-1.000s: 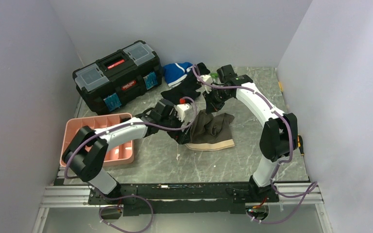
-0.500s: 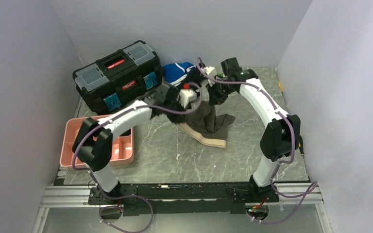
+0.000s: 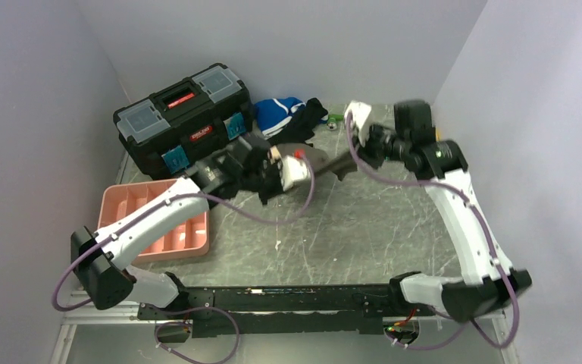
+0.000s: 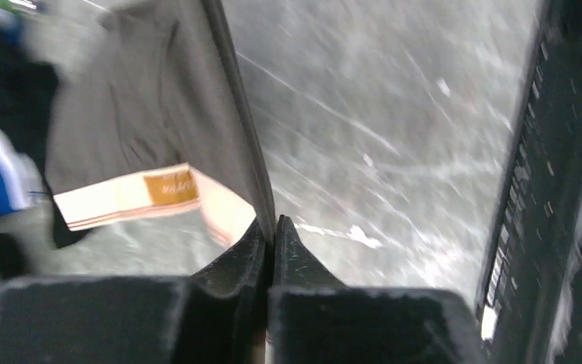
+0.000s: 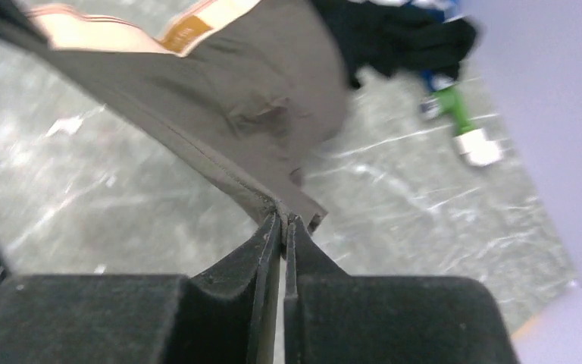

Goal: Roll the underwear
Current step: Flatten out the underwear at the center of the board.

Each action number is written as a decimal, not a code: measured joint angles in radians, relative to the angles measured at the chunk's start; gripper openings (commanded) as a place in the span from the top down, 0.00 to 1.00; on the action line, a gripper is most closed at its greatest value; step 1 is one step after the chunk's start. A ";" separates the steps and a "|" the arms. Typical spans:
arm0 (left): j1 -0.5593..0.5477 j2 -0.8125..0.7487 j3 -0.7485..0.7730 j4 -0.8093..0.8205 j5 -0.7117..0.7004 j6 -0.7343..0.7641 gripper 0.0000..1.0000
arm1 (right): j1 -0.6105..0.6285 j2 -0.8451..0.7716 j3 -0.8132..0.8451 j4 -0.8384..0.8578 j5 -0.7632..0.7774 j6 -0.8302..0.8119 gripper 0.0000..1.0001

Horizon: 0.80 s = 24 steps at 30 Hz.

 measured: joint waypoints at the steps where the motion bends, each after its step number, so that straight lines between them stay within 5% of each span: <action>1: -0.030 -0.014 -0.049 -0.009 -0.002 0.014 0.62 | 0.008 -0.061 -0.084 -0.015 -0.024 -0.025 0.52; 4: -0.120 -0.035 -0.224 -0.046 -0.026 0.060 0.16 | 0.022 -0.184 -0.298 -0.052 -0.068 -0.081 0.27; 6: -0.183 -0.036 -0.350 -0.078 -0.053 0.076 0.04 | 0.025 -0.245 -0.447 -0.082 -0.084 -0.108 0.22; 10: -0.288 -0.036 -0.485 -0.164 -0.090 0.103 0.00 | 0.035 -0.304 -0.629 -0.126 -0.072 -0.121 0.22; 15: -0.287 -0.041 -0.450 -0.169 -0.148 0.127 0.01 | 0.035 -0.363 -0.656 -0.043 -0.033 -0.084 0.23; 24: -0.069 -0.058 -0.396 -0.064 -0.059 0.114 0.01 | 0.035 -0.087 -0.616 0.139 -0.096 -0.001 0.32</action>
